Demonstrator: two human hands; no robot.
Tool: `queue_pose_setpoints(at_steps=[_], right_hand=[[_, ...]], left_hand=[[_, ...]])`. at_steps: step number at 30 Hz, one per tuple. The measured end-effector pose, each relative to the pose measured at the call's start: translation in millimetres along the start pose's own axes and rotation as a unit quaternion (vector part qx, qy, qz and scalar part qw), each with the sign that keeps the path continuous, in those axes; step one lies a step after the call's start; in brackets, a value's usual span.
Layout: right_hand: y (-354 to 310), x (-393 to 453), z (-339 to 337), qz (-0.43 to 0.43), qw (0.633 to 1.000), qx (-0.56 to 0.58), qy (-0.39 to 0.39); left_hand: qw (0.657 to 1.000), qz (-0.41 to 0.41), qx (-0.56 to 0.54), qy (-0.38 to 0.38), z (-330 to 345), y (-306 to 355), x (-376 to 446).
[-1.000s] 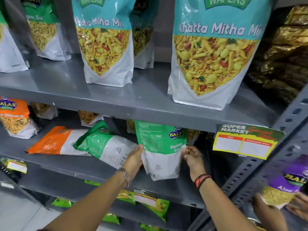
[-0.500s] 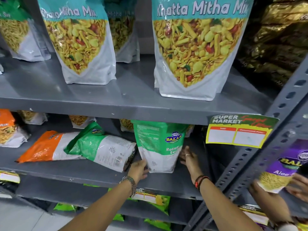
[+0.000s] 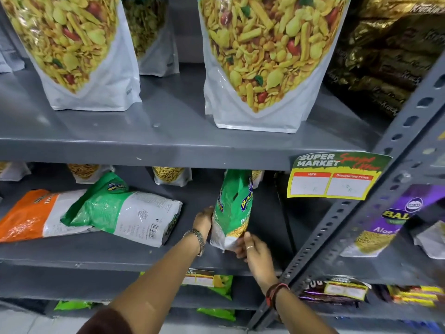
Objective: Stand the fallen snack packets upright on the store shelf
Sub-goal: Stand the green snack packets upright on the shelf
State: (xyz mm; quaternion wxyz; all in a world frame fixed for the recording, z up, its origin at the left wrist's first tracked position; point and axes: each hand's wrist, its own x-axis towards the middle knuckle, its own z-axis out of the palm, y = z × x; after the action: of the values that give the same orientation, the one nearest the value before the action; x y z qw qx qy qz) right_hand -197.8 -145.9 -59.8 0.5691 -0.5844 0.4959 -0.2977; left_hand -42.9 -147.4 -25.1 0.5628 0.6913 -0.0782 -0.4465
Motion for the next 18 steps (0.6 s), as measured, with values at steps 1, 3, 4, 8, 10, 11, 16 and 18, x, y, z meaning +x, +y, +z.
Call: queue_pose_setpoints(at_steps=[1,3,4,8,10,11,16,18], right_hand=[[-2,3,-4,0.005,0.999,0.010,0.036],[-11,13,-13,0.018,0.995,0.025,0.096],[-16,21,-17,0.034,0.993,0.027,0.106],[-46,48,-26,0.057,0.997,0.029,0.034],[-59,57,-22,0.077,0.995,0.056,0.006],[-65,59,-18,0.098,0.993,0.067,-0.001],[-73,63,-3,0.159,0.978,0.128,-0.046],[-71,56,-6,0.136,0.977,0.159,-0.040]], left_hand=[[1.000,0.008,-0.001,0.016,-2,-5,-2],[0.998,0.023,-0.016,0.056,-6,-19,-12],[0.996,0.039,-0.023,0.077,-8,-28,-20],[0.994,0.084,-0.018,0.068,-11,-71,-63],[0.997,0.066,-0.018,0.041,-10,-82,-76],[0.998,0.055,-0.023,0.025,-9,-84,-78],[0.998,0.018,-0.051,-0.029,5,-73,-79],[0.997,0.008,-0.073,-0.011,7,-65,-76]])
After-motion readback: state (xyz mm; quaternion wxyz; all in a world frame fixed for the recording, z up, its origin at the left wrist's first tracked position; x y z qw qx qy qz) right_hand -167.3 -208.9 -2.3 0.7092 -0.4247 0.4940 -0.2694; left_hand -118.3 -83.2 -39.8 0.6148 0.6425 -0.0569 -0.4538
